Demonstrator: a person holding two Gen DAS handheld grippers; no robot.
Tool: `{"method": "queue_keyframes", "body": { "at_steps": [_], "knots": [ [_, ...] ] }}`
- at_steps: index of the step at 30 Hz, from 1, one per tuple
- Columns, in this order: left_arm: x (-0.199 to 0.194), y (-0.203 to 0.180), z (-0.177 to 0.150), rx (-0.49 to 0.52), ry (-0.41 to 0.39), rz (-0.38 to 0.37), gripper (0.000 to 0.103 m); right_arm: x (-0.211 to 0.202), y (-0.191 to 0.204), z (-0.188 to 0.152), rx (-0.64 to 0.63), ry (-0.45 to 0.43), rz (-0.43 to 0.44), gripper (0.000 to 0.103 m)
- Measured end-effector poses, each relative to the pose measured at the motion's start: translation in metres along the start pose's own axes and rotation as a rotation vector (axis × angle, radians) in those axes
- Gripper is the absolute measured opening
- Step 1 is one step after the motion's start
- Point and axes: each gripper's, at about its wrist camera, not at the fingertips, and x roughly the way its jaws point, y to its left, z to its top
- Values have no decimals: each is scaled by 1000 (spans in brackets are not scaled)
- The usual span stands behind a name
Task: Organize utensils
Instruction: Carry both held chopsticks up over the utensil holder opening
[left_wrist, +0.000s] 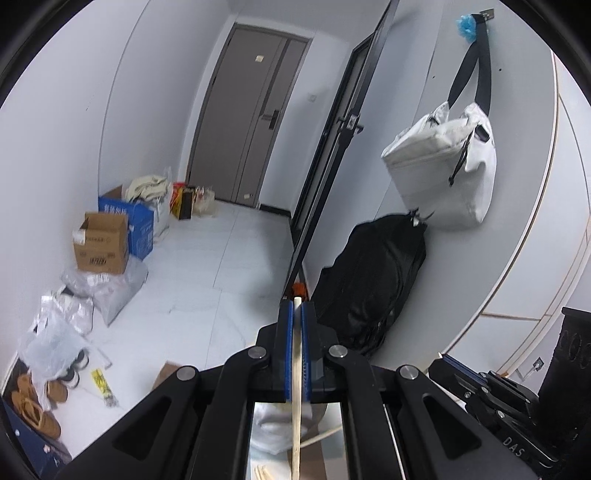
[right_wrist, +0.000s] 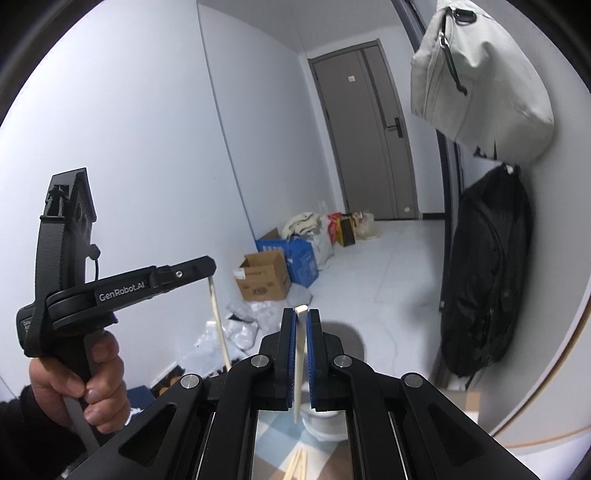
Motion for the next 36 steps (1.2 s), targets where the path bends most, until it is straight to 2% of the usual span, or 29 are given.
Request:
{"method": "queue_keyframes", "body": {
  "at_steps": [7, 15, 18, 24, 28, 36],
  "knots": [
    [21, -1, 33, 28, -67, 7, 0, 12, -14, 42, -9, -6, -12, 5],
    [54, 3, 46, 63, -96, 32, 0, 40, -27, 69, -21, -4, -41, 5],
    [69, 7, 44, 66, -95, 33, 0, 49, -29, 73, -21, -6, -51, 5],
    [90, 22, 36, 7, -69, 9, 0, 65, -27, 72, -65, 15, -72, 5],
    [98, 28, 28, -16, -62, -24, 0, 76, -24, 67, -94, 33, -78, 5],
    [111, 30, 16, -17, -69, -29, 0, 94, -21, 54, -133, 58, -74, 5]
  ]
}}
